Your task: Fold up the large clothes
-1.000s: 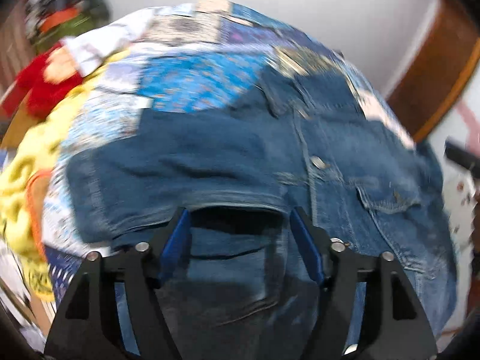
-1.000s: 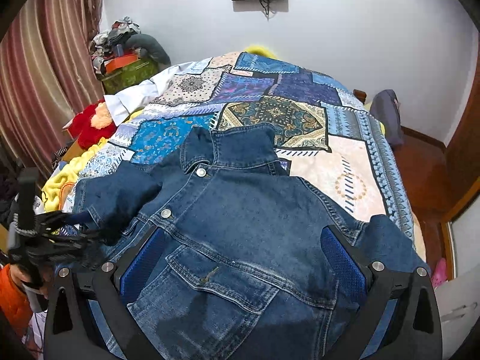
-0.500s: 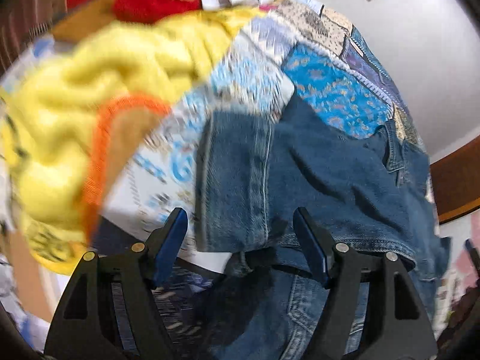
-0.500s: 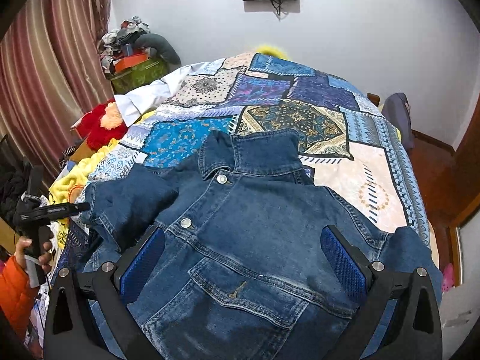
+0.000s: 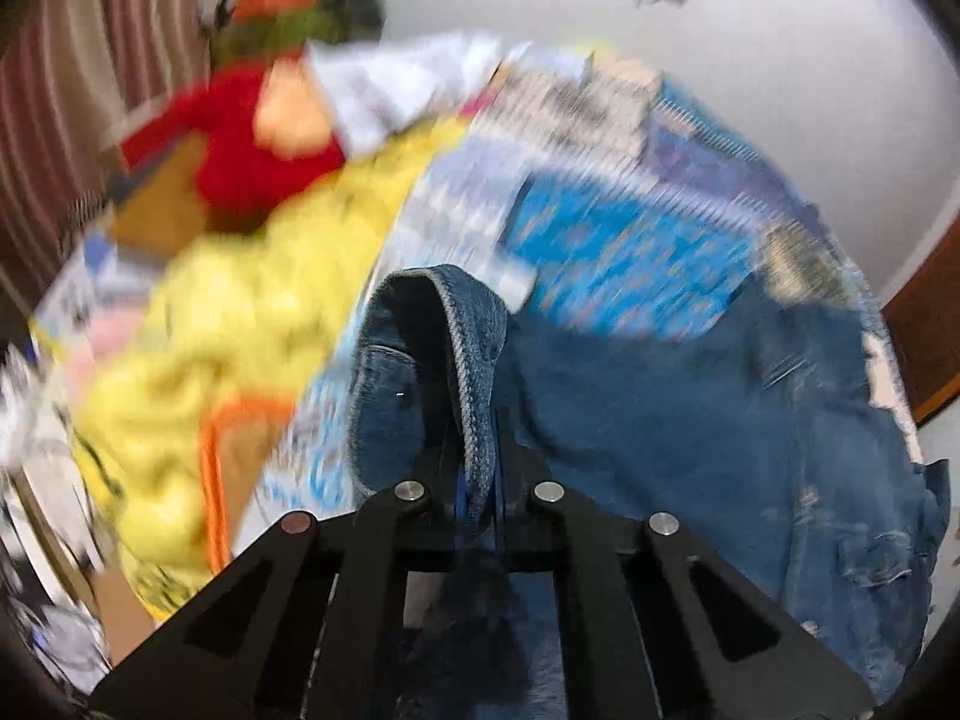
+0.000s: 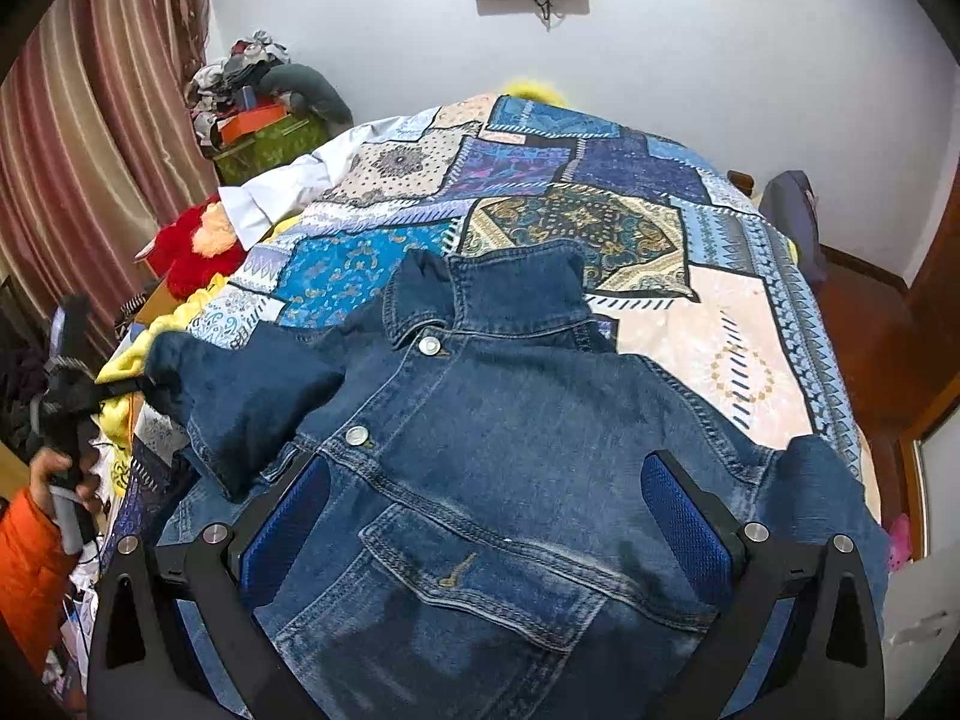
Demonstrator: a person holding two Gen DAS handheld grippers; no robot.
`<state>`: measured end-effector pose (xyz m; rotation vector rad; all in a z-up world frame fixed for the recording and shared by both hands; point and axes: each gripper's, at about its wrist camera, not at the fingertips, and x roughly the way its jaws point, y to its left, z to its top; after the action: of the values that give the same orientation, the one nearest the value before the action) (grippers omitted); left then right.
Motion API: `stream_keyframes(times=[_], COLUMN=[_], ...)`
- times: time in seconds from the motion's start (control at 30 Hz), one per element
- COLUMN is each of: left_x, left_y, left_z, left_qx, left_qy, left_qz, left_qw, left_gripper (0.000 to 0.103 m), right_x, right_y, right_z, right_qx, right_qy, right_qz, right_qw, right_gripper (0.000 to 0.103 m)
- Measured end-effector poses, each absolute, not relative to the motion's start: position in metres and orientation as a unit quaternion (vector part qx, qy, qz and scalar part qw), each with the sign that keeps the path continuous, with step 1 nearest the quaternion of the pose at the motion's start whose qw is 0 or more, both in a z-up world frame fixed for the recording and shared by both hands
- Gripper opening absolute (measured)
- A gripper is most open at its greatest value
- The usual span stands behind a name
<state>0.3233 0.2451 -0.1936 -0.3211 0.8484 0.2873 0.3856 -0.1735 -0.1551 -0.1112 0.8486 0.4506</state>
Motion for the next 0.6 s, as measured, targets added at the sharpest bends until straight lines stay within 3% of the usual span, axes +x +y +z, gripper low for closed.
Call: stream_keyframes(times=[0.3, 0.43, 0.6], left_x=[0.342, 0.352, 0.362], left_y=[0.132, 0.064, -0.012], left_z=[-0.065, -0.057, -0.086], left_qx=[-0.071, -0.042, -0.008], left_qy=[0.319, 0.332, 0.377], left_qz=[-0.003, -0.084, -0.154], left_qw=[0.945, 0.939, 0.913], left_gripper=[0.005, 0.005, 0.004], right_x=[0.383, 0.377, 0.368], right_y=[-0.217, -0.241, -0.272], right_z=[-0.129, -0.119, -0.111], right_qx=[-0.016, 0.003, 0.035], right_qy=[0.380, 0.373, 0.374], right_qz=[0.199, 0.189, 0.181], right_qw=[0.903, 0.908, 0.909], right_gripper=[0.103, 0.103, 0.103])
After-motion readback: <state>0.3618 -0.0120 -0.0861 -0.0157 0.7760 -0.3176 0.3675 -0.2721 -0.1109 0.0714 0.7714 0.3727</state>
